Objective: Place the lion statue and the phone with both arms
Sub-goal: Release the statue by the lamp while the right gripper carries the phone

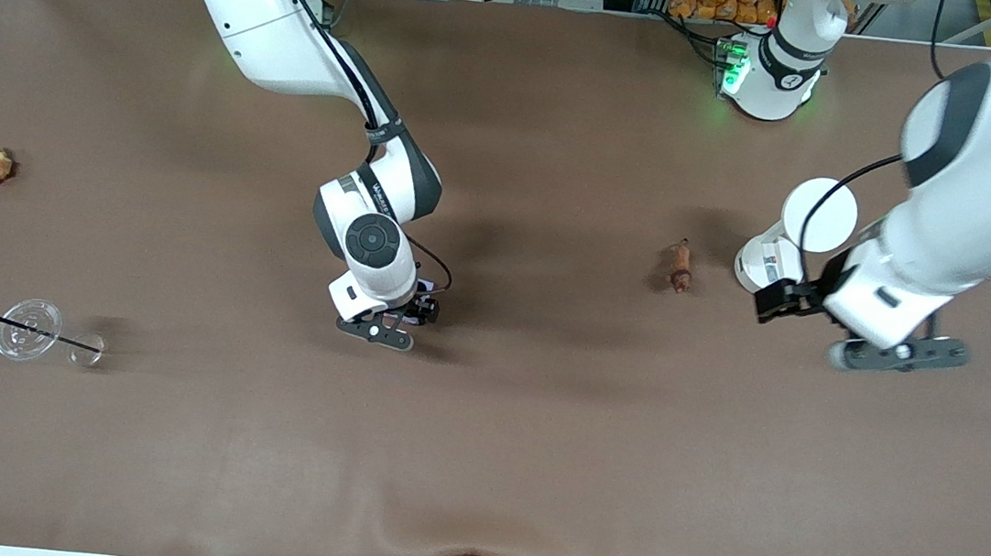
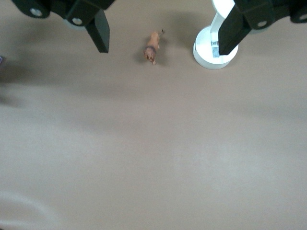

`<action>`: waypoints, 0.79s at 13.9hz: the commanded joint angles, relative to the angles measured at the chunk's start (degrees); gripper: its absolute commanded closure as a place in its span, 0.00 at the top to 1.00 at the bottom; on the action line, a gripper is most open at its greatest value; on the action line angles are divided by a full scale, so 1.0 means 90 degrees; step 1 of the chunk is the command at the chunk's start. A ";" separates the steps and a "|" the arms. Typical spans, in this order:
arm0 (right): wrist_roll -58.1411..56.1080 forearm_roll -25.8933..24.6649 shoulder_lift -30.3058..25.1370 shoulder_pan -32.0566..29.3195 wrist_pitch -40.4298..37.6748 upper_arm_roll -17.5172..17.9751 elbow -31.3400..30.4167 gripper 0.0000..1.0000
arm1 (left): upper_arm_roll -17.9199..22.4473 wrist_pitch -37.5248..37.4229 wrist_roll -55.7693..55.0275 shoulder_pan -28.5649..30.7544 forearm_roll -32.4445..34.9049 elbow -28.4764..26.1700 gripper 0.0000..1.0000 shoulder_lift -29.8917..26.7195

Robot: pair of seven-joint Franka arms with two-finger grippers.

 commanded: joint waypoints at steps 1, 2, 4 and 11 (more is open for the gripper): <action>0.0055 -0.0176 -0.0353 -0.0095 -0.0243 -0.0231 0.0058 0.12 | -0.0065 -0.0460 -0.0020 0.0076 -0.0143 0.0349 1.00 -0.0165; -0.0082 -0.0167 -0.0539 -0.0134 -0.0292 -0.0426 0.0116 0.12 | -0.0036 -0.0547 -0.0010 0.0096 -0.0153 0.0349 1.00 -0.0436; -0.1064 -0.0157 -0.0861 -0.0484 -0.0729 -0.0633 0.0359 0.12 | -0.0016 -0.0800 -0.0010 0.0125 -0.0124 0.0290 1.00 -0.0847; -0.4376 -0.0079 -0.0746 -0.2476 -0.0665 -0.0624 0.0751 0.13 | -0.0016 -0.1523 0.1287 0.0799 -0.0251 0.0046 1.00 -0.1298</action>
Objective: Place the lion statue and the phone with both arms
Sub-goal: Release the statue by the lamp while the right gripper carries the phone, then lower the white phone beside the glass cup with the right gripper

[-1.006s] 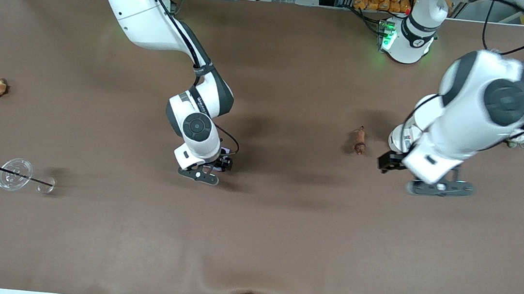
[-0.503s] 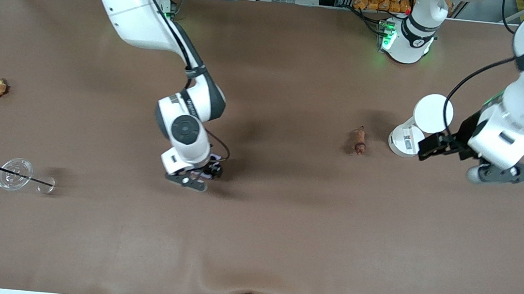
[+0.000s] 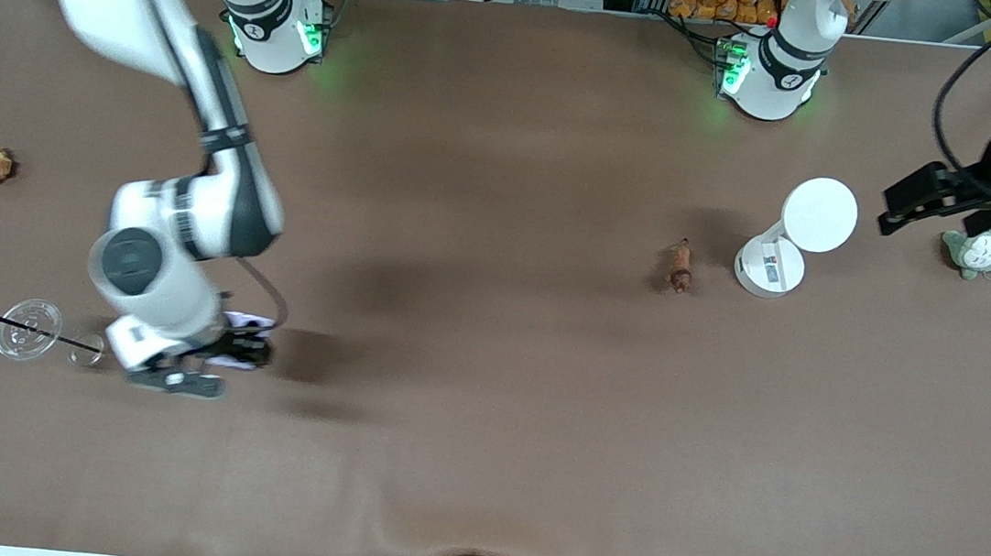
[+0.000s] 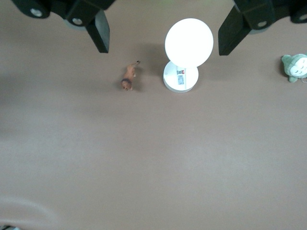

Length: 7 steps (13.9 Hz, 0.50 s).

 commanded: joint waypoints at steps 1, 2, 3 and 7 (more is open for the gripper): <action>-0.0905 -0.0023 0.0208 -0.0610 0.0479 0.0147 0.0099 0.13 | -0.0034 -0.0324 0.0373 0.0147 -0.0111 -0.0146 1.00 -0.0073; -0.1111 -0.0004 0.0325 -0.0767 0.0724 0.0167 0.0099 0.13 | -0.0034 -0.0355 0.0374 0.0158 -0.0121 -0.0126 1.00 -0.0073; -0.1181 0.0006 0.0433 -0.0846 0.0891 0.0167 0.0099 0.13 | -0.0054 -0.0365 0.0393 0.0167 -0.0092 -0.0088 1.00 -0.0073; -0.1220 -0.0004 0.0756 -0.1061 0.1351 0.0167 0.0022 0.14 | -0.0034 -0.0346 0.0345 0.0158 -0.0043 0.0049 1.00 0.0054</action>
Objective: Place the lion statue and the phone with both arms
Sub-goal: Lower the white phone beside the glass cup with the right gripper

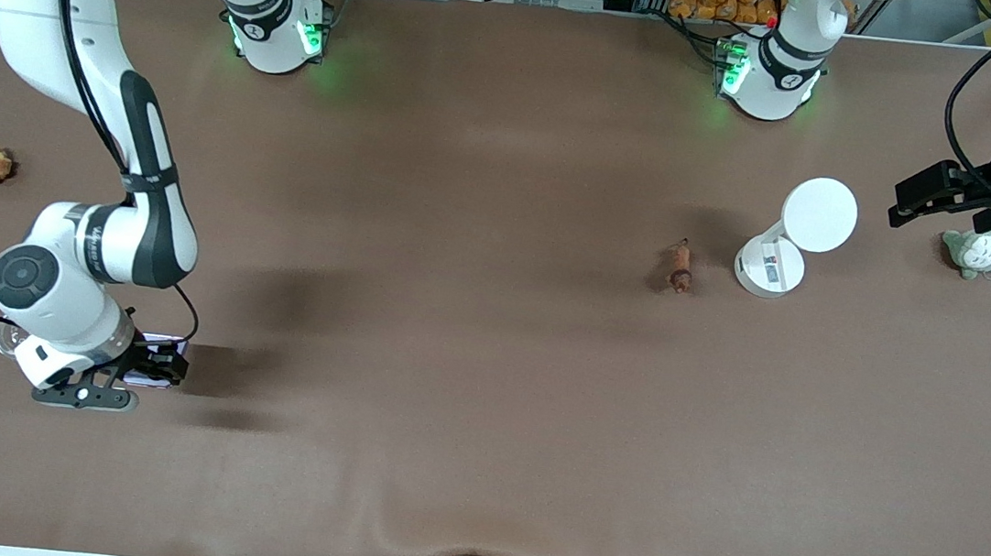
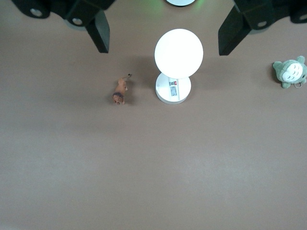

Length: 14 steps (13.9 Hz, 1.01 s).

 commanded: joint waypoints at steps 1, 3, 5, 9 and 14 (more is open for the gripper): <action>-0.0169 -0.0012 0.0168 -0.0263 0.0188 0.0130 0.0015 0.15 | 0.0006 -0.0103 0.0030 0.0054 -0.0034 0.0143 1.00 0.0047; -0.0218 -0.0012 0.0218 -0.0283 0.0198 0.0130 -0.0034 0.15 | 0.0035 -0.0112 0.0020 0.0122 0.0073 0.0143 1.00 -0.0001; -0.0238 -0.0031 0.0267 -0.0419 0.0372 0.0130 -0.0150 0.18 | -0.0023 -0.0366 0.0118 0.0297 -0.0024 0.0026 1.00 -0.0225; -0.0638 -0.0051 0.0520 -0.0654 0.0938 0.0130 -0.0297 0.21 | -0.0023 0.0131 0.0127 0.0425 -0.0180 -0.0568 1.00 -0.0586; -0.0639 -0.0041 0.0569 -0.0655 0.1077 0.0130 -0.0415 1.00 | -0.0023 0.0317 0.0702 0.0474 -0.0190 -0.0989 1.00 -0.0880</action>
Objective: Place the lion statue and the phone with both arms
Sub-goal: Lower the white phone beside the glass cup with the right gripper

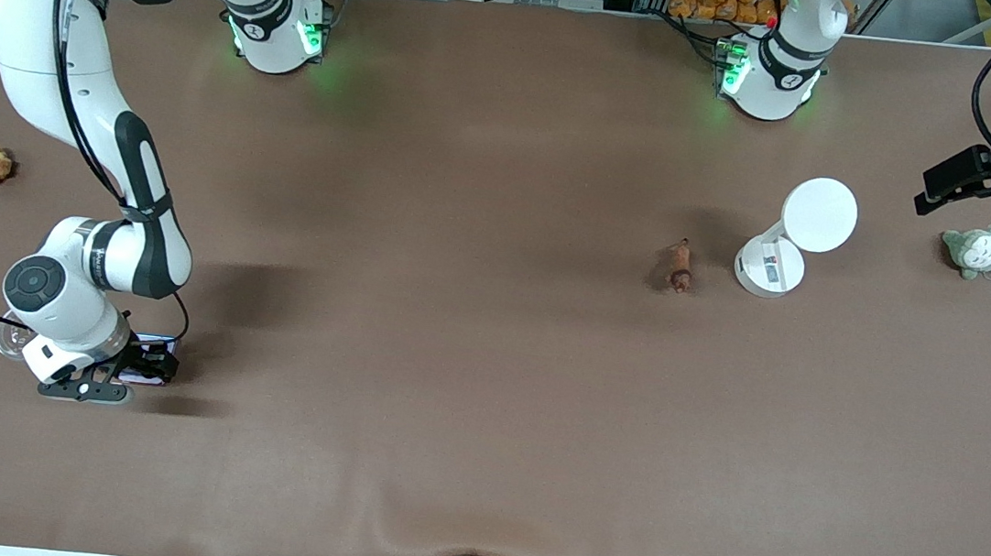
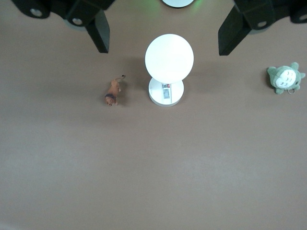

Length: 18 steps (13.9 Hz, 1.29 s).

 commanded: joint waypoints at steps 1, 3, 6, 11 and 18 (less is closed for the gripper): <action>-0.0074 -0.0041 -0.0037 -0.0092 0.0030 0.0123 -0.0070 1.00 | -0.0046 0.0140 0.0412 0.0154 -0.0119 -0.0283 1.00 -0.0256; -0.0083 -0.0050 -0.0173 -0.0073 -0.0019 0.0113 -0.0050 1.00 | -0.0056 0.0102 0.0402 0.0134 -0.0080 -0.0292 1.00 -0.0295; -0.0093 -0.0050 -0.0689 -0.0053 -0.0329 0.0113 -0.0080 1.00 | -0.0085 0.0092 0.0412 0.0114 -0.0061 -0.0263 1.00 -0.0275; -0.0093 -0.0050 -0.1939 0.0190 -0.2235 0.0142 -0.0283 1.00 | 0.0061 0.0024 0.0567 0.0202 -0.0070 -0.0322 1.00 -0.0294; -0.0093 -0.0050 -0.4185 0.0396 -0.3474 0.0133 -0.1359 1.00 | 0.0862 -0.0065 0.0588 -0.0501 -0.0051 -0.0420 1.00 -0.0305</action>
